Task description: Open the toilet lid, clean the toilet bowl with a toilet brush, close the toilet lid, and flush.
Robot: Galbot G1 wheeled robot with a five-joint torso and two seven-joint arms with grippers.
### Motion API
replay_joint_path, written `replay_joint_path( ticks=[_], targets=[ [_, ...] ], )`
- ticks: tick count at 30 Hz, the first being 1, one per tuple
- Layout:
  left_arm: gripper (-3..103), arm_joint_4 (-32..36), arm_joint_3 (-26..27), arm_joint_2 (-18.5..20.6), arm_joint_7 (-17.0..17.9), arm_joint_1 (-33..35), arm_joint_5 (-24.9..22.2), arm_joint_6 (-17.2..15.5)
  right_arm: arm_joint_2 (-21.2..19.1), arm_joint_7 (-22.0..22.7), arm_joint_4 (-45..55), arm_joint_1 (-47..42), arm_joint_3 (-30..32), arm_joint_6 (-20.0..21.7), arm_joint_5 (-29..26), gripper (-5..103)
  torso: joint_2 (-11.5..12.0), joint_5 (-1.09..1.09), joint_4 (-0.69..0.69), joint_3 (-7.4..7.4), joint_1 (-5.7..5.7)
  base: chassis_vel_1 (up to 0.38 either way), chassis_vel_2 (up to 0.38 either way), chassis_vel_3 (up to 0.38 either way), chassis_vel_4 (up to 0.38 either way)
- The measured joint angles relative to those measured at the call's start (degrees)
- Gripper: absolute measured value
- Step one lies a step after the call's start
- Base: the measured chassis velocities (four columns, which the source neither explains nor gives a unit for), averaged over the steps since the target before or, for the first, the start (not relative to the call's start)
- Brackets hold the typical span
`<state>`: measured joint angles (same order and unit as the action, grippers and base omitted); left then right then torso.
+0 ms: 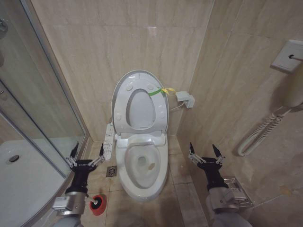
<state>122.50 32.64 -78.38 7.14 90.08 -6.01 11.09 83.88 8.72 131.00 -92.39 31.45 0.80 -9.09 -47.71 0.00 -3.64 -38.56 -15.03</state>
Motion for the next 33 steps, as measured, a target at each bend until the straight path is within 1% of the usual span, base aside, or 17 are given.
replay_joint_path(
  ticks=[1, 2, 3, 6, 11, 14, 15, 18, 21, 25, 26, 29, 30, 33],
  targets=[
    [100, -2.0, -0.2, -0.2, 0.5, -0.5, 0.0, 1.3, 0.0, 0.0, 0.0, 0.0, 0.0, 0.0, 0.0, 100, 0.0, -0.01, -0.01, 0.00, 0.00, 0.000, 0.000, 0.000, 0.000],
    [100, -2.0, -0.2, -0.2, 0.5, -0.5, 0.0, 1.3, 0.0, 0.0, 0.0, 0.0, 0.0, 0.0, 0.0, 100, 0.0, -0.01, -0.01, 0.00, 0.00, 0.000, 0.000, 0.000, 0.000],
    [100, -3.8, -0.5, -0.3, 1.4, -0.9, 0.0, 2.5, 0.0, 0.0, 0.0, 0.0, 0.0, 0.0, 0.0, 100, 0.0, 0.00, -0.01, 0.00, 0.00, 0.000, 0.000, 0.000, 0.000],
    [100, -6.0, -0.8, -0.7, 2.5, -1.0, 0.2, 3.7, 0.0, 0.0, 0.0, 0.0, 0.0, 0.0, 0.0, 100, 0.0, -0.01, 0.00, 0.00, 0.00, 0.000, 0.000, 0.000, 0.000],
    [100, -5.8, -0.7, -0.8, 3.2, -0.6, 1.0, 4.0, 0.0, 0.0, 0.0, 0.0, 0.0, 0.0, 0.0, 100, 0.0, 0.00, -0.01, 0.00, 0.00, 0.000, 0.000, 0.000, 0.000],
    [100, -3.0, -0.6, -0.9, 4.2, 1.9, 2.0, 4.0, 0.0, 0.0, 0.0, 0.0, 0.0, 0.0, 0.0, 100, 0.0, 0.00, -0.01, 0.00, 0.00, 0.000, 0.000, 0.000, 0.000],
    [100, -3.0, -0.6, -0.9, 4.2, 1.9, 2.0, 4.0, 0.0, 0.0, 0.0, 0.0, 0.0, 0.0, 0.0, 100, 0.0, 0.00, -0.01, 0.00, 0.00, 0.000, 0.000, 0.000, 0.000],
    [100, -1.4, -0.8, -1.1, 4.5, 4.7, 2.9, 4.0, 0.0, 0.0, 0.0, 0.0, 0.0, 0.0, 0.0, 100, 0.0, 0.01, 0.01, 0.00, 0.00, 0.000, 0.000, 0.000, 0.000],
    [100, -3.2, -0.8, -1.1, 5.3, 4.9, 3.7, 4.6, 0.0, 0.0, 0.0, 0.0, 0.0, 0.0, 0.0, 100, 0.0, 0.01, 0.00, 0.00, 0.00, 0.000, 0.000, 0.000, 0.000],
    [100, -8.8, -0.7, -1.3, 6.5, 4.0, 4.2, 5.5, 0.0, 0.0, 0.0, 0.0, 0.0, 0.0, 0.0, 100, 0.0, 0.00, -0.01, 0.00, 0.00, 0.000, 0.000, 0.000, 0.000],
    [100, -8.8, -0.7, -1.3, 6.5, 4.0, 4.2, 5.5, 0.0, 0.0, 0.0, 0.0, 0.0, 0.0, 0.0, 100, 0.0, 0.00, -0.01, 0.00, 0.00, 0.000, 0.000, 0.000, 0.000],
    [100, -13.0, -0.9, -1.5, 7.0, 3.6, 4.2, 6.8, 0.0, 0.0, 0.0, 0.0, 0.0, 0.0, 0.0, 100, 0.0, 0.00, 0.00, 0.00, 0.00, 0.000, 0.000, 0.000, 0.000],
    [100, -13.0, -0.9, -1.5, 7.0, 3.6, 4.2, 6.8, 0.0, 0.0, 0.0, 0.0, 0.0, 0.0, 0.0, 100, 0.0, 0.00, 0.00, 0.00, 0.00, 0.000, 0.000, 0.000, 0.000],
    [100, -18.2, -1.6, -1.6, 7.1, 2.6, 4.2, 8.4, 0.0, 0.0, 0.0, 0.0, 0.0, 0.0, 0.0, 100, 0.0, 0.00, -0.01, 0.00, 0.00, 0.000, 0.000, 0.000, 0.000]
  ],
)
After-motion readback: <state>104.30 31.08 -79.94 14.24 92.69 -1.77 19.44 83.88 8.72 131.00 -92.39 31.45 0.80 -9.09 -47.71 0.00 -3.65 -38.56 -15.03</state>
